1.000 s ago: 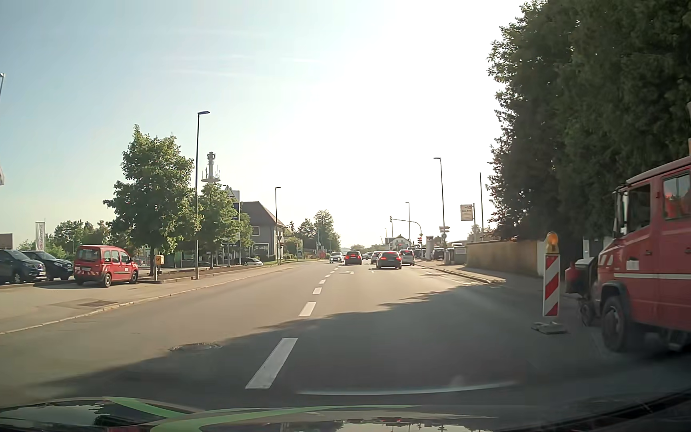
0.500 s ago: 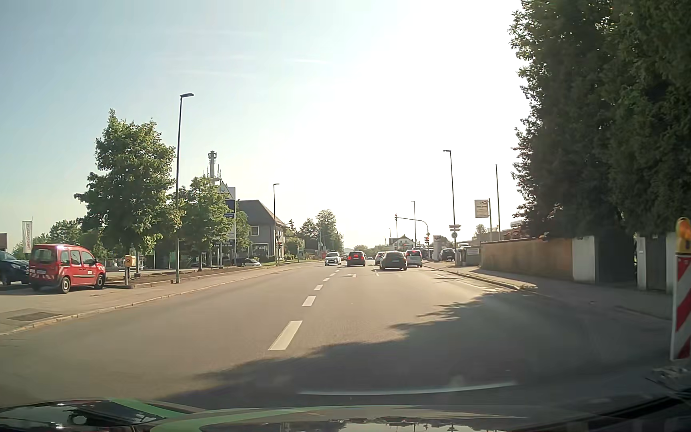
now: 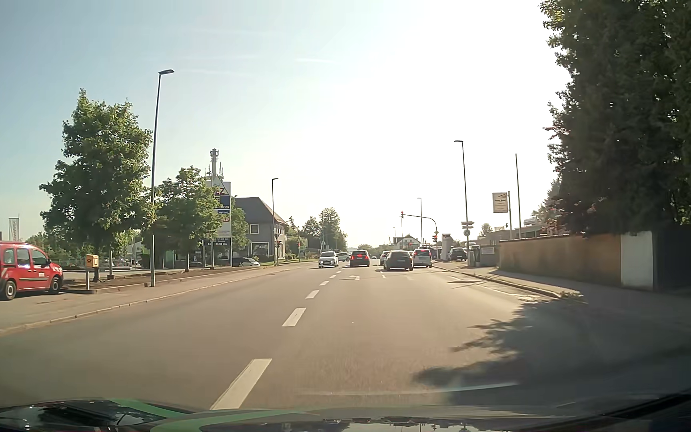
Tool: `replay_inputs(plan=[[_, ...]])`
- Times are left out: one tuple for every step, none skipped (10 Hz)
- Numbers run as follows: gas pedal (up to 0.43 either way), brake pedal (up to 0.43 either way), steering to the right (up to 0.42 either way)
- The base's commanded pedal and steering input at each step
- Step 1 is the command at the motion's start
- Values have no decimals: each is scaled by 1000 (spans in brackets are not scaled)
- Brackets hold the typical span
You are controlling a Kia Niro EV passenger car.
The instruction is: Follow the waypoints while adhering to traffic rules and regulations
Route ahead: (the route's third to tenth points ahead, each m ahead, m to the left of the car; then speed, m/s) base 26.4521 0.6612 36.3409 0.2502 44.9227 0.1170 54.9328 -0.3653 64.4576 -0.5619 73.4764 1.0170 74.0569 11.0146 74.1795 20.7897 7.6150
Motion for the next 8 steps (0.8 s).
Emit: replay_inputs(plan=[[39, 0, -10], [39, 0, -9], [39, 0, -9], [39, 0, -9], [0, 0, -9], [0, 0, -9], [0, 0, -9], [0, 0, -9]])
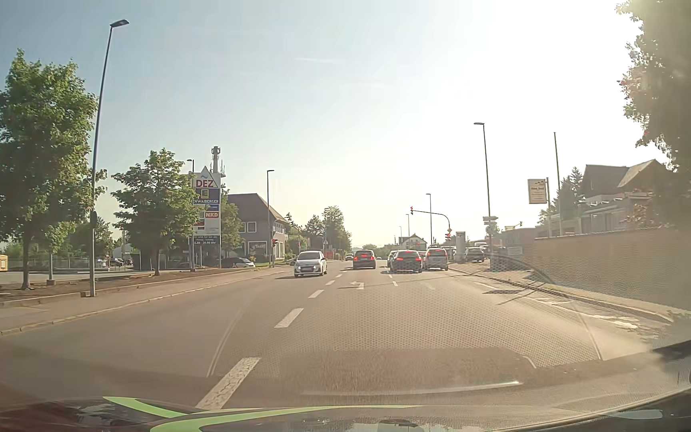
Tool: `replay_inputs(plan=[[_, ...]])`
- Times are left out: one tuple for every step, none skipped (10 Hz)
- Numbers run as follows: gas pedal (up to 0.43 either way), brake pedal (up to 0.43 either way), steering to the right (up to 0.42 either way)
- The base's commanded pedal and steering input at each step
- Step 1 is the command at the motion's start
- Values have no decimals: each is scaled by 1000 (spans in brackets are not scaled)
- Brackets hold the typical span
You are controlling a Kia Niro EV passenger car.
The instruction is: Follow the waypoints while adhering to traffic rules and regulations
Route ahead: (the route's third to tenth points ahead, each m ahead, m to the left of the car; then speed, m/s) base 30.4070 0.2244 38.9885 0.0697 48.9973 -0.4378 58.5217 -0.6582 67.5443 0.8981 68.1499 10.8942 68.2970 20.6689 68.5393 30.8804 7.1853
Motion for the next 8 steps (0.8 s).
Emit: replay_inputs(plan=[[0, 0, -9], [0, 0, -9], [0, 0, -9], [0, 0, -8], [0, 0, -8], [0, 0, -8], [0, 0, -8], [0, 0, -8]])
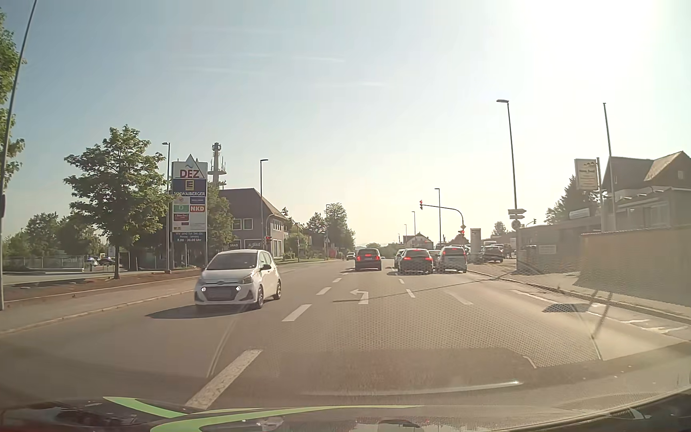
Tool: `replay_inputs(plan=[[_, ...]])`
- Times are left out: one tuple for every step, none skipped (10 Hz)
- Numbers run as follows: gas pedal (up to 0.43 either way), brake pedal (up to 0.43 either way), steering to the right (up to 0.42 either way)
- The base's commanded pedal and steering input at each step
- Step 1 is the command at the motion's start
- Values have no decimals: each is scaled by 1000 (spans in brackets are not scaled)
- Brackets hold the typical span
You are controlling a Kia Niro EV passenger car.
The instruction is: Follow the waypoints while adhering to traffic rules and regulations
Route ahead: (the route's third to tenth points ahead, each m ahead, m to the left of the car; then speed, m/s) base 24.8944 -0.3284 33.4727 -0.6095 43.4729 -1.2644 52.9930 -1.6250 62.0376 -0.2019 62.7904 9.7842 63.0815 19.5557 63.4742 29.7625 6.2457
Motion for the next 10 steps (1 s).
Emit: replay_inputs(plan=[[0, 0, -8], [0, 0, -8], [0, 0, -8], [0, 0, -8], [0, 0, -8], [0, 0, -8], [0, 0, -8], [0, 0, -8], [0, 0, -8], [0, 0, -7]])
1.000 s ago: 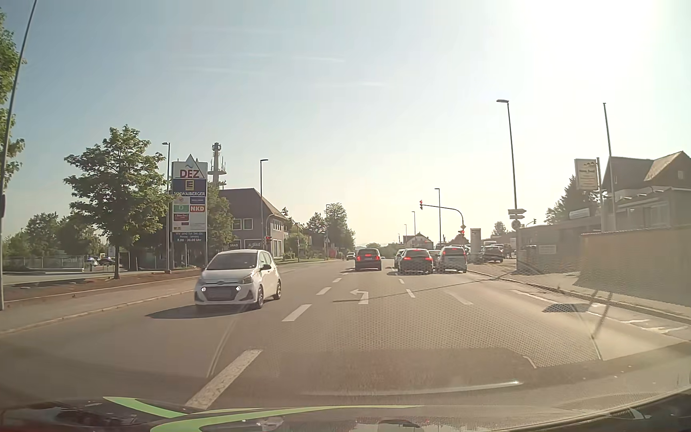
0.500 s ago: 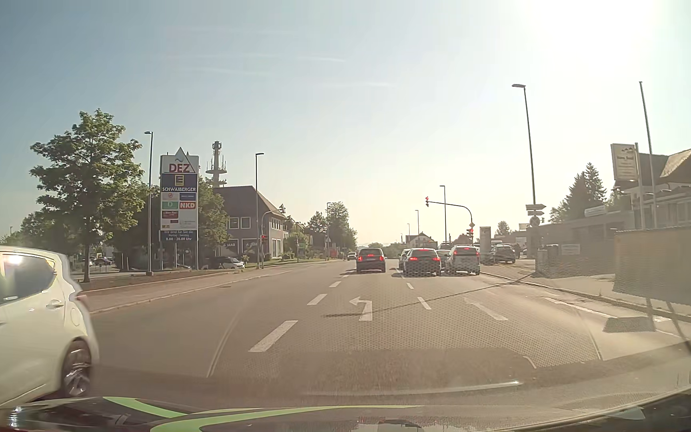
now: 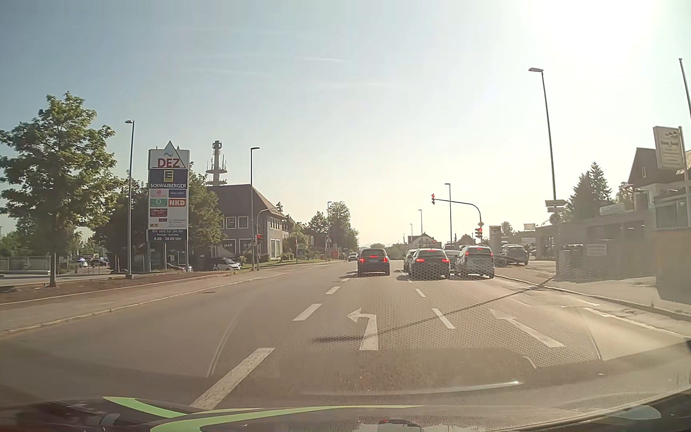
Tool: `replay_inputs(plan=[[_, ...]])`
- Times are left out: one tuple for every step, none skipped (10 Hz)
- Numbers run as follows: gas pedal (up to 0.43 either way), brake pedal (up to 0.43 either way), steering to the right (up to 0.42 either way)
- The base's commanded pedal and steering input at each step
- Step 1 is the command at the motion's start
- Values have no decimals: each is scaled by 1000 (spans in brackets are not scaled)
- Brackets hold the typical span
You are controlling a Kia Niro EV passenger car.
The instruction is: Follow the waypoints while adhering to traffic rules and regulations
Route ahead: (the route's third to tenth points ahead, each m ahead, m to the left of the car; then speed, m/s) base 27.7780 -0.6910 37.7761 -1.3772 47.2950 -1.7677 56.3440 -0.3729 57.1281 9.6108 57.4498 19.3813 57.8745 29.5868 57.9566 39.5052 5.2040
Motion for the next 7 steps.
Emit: replay_inputs(plan=[[0, 0, -6], [0, 0, -6], [0, 0, -5], [0, 0, -6], [0, 0, -5], [0, 0, -3], [0, 0, -2]])
